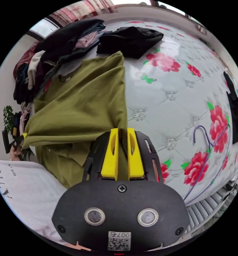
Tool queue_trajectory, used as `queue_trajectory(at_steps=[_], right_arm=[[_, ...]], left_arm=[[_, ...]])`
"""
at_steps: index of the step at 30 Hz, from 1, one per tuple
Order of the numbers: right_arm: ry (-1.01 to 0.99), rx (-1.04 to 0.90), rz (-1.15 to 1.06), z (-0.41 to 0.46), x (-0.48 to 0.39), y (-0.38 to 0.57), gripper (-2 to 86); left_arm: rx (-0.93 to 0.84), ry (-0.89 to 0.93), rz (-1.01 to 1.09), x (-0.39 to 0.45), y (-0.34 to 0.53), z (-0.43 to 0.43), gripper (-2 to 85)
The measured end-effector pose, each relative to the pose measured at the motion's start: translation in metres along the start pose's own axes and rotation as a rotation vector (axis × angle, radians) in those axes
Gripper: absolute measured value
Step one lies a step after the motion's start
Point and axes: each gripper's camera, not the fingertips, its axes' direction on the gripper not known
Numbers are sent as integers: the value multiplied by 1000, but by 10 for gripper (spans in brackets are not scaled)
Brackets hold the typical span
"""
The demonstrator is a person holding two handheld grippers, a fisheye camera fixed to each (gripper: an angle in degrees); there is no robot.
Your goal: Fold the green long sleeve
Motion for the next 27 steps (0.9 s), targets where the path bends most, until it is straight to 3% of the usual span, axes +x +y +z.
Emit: queue_trajectory(at_steps=[2, 4, 8, 11, 16, 20, 27], right_arm=[[-112, -18, 97, 11, 22, 4, 68], [-197, 6, 162, 3, 38, 5, 70], [-78, 202, 54, -39, 18, -4, 64], [-96, 273, -64, -47, -6, -40, 53], [-75, 180, -222, 8, -42, -134, 38], [-35, 84, -196, 57, -37, -187, 28], [-190, 92, -201, 58, -13, -226, 16]], left_arm=[[-104, -17, -88, -10, 13, 35, -5], [-44, 23, -153, -12, 18, 29, -5], [-68, -6, -16, 9, 17, 6, -4], [-54, 6, -39, 11, 12, 0, -5], [-60, 15, -81, 10, -1, -3, -4], [-101, -24, -76, 9, 6, 1, -3], [-106, 0, -83, -2, 3, 12, 40]])
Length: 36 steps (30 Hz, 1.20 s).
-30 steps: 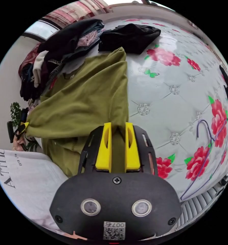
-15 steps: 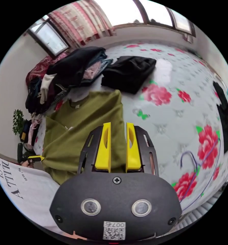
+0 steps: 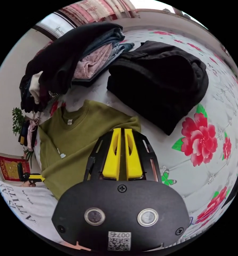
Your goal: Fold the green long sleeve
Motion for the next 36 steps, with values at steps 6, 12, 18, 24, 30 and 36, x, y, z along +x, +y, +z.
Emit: queue_trajectory(at_steps=[6, 12, 18, 24, 30, 36], right_arm=[[-115, 178, 95, -57, 43, 102, 42], [-331, 175, 290, -33, 69, 206, 67], [-246, 117, 277, -15, 61, 214, 58], [-175, 160, 185, -45, 55, 172, 55], [-207, 155, 0, -35, 6, 113, 59], [-328, 92, -85, -2, -61, 98, 67]], left_arm=[[24, -144, 346, 49, -64, -38, 60], [47, -24, 807, 176, -207, 25, 63], [-169, -126, 880, 256, -318, 160, 11], [-87, -80, 789, 226, -290, 151, 2], [52, -311, 533, 105, -195, 62, -7], [97, -349, 108, -11, -71, 9, -5]])
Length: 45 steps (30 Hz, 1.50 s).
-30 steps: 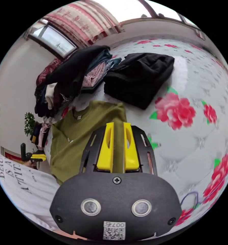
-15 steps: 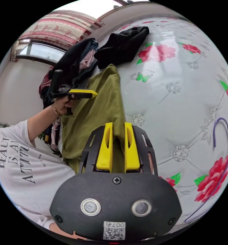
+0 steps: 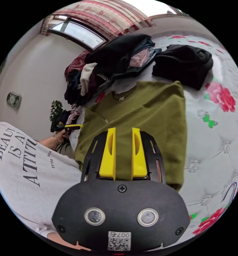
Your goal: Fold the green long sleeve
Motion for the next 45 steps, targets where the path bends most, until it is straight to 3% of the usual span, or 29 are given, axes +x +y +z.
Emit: queue_trajectory(at_steps=[5, 16, 22, 26, 30, 37, 45], right_arm=[[140, -63, 53, -6, -30, 25, 83], [414, 18, 531, -77, -57, 198, 115], [401, -43, 654, -70, -32, 247, 117], [281, -156, 619, -51, -1, 248, 116], [221, -407, 416, -16, 8, 226, 111], [272, -493, 331, 2, 25, 208, 59], [178, -436, 309, -26, 33, 216, 6]], left_arm=[[2, 62, -135, -27, 90, -2, 0], [4, 180, -126, -41, 215, 22, 41], [-55, 296, -106, -49, 259, 52, 102], [-67, 298, -96, -29, 279, 81, 125], [-58, 264, -70, -1, 281, 106, 132], [-161, 233, -122, 11, 256, 167, 137], [-173, 247, -42, 19, 243, 182, 48]])
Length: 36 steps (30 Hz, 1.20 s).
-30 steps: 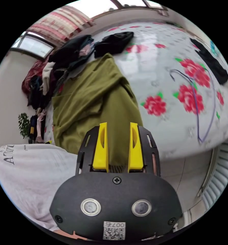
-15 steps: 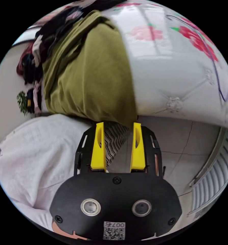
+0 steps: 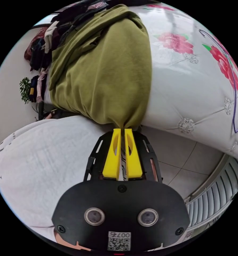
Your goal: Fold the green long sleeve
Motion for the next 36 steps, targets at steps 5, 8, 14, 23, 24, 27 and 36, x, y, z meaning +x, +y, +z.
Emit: queue_trajectory(at_steps=[5, 8, 14, 23, 24, 27, 36], right_arm=[[-119, 57, -76, -33, 12, 21, 1], [-246, 132, -71, -55, 29, 28, 0], [-560, 263, -58, -94, 57, 7, 1], [-651, 668, -79, -159, 30, -84, 36], [-587, 664, -96, -155, 21, -87, 41], [-376, 618, -110, -135, 9, -80, 48], [-51, 530, -57, -99, 5, -96, 67]], left_arm=[[82, 144, 114, -9, 46, -45, 43], [120, 338, 168, -20, 64, -79, 40], [239, 544, 268, -29, 37, -134, 37], [828, 644, -355, -76, -5, -176, 59], [779, 568, -320, -62, -7, -176, 67], [599, 278, -199, -23, -8, -169, 83], [444, -63, -52, 1, -45, -170, 109]])
